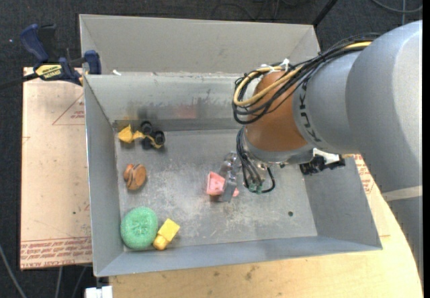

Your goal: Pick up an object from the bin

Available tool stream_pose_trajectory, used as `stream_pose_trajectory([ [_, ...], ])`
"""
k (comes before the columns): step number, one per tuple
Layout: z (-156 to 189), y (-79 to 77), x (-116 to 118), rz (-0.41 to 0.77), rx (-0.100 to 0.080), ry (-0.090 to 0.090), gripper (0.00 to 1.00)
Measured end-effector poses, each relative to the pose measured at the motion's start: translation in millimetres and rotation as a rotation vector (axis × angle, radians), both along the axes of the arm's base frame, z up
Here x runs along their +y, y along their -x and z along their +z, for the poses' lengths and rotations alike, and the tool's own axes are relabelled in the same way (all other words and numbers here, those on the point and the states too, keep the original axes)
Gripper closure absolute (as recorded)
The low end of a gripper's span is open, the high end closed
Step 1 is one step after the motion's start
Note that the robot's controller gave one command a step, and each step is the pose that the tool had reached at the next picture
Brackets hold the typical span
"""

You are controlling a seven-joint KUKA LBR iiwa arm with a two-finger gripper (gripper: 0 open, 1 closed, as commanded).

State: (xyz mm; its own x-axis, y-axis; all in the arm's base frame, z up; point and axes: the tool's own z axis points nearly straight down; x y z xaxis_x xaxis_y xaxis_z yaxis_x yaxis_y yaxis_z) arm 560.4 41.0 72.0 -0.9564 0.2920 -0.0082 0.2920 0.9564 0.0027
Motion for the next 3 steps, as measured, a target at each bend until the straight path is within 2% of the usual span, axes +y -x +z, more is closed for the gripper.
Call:
stream_pose_trajectory([
  [3, 21, 2.0, 0, 0.001, 0.010, 0.000, 1.00],
])
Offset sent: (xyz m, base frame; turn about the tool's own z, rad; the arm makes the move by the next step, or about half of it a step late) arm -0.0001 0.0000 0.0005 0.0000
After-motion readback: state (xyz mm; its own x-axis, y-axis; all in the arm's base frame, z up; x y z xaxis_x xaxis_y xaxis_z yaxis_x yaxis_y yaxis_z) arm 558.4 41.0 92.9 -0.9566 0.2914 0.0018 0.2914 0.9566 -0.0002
